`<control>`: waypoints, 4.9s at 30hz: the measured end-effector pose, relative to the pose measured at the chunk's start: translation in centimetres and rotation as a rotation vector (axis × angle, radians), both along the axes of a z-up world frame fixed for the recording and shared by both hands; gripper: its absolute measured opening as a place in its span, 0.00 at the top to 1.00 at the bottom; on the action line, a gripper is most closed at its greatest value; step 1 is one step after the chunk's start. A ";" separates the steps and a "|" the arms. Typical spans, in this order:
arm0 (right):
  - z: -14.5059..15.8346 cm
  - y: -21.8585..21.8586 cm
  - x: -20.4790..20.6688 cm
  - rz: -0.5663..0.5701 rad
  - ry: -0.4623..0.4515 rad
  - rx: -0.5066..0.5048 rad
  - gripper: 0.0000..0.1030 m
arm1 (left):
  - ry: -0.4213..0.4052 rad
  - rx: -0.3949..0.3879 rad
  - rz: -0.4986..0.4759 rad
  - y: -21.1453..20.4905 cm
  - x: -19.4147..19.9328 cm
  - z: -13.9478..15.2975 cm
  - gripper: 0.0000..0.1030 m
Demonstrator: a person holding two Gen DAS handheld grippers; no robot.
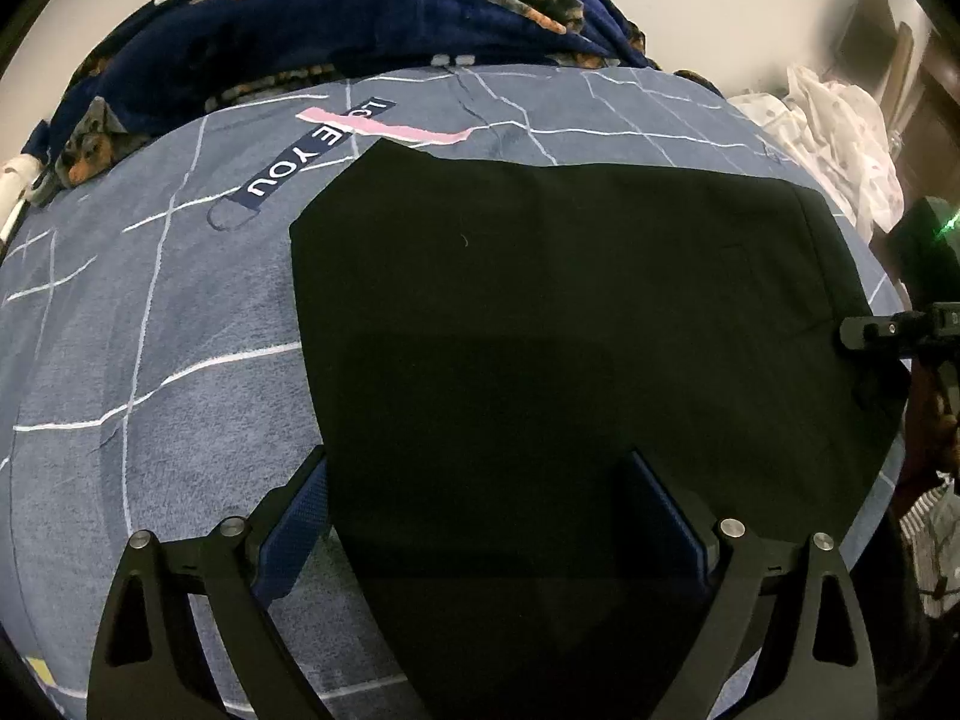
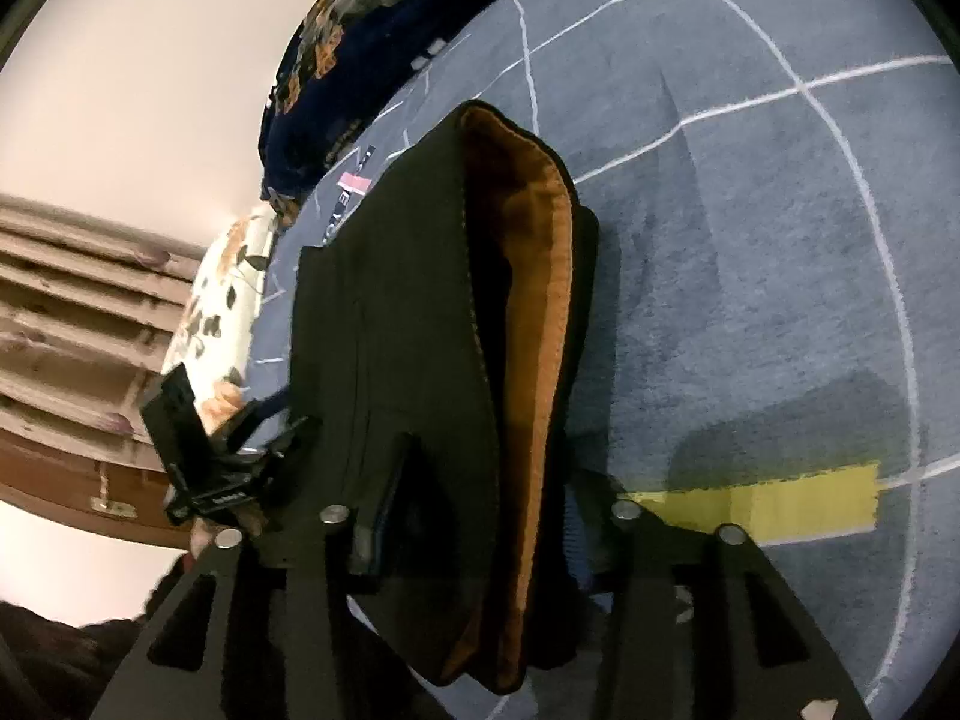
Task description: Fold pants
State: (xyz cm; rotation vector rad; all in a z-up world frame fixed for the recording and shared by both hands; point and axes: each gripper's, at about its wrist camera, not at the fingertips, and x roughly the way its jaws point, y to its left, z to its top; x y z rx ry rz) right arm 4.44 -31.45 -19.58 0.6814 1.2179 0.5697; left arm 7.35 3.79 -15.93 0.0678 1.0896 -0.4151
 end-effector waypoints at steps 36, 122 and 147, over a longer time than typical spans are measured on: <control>-0.3 0.3 0.2 0.034 0.006 0.006 0.59 | 0.189 -0.312 -0.138 4.4 3.2 0.2 0.22; 2.5 8.1 2.8 -0.004 -0.009 0.192 0.77 | -0.118 -0.108 0.031 3.9 0.5 6.6 0.87; 4.4 12.8 8.2 0.052 -0.040 0.200 0.77 | -0.177 -0.069 0.118 7.8 5.5 8.2 0.87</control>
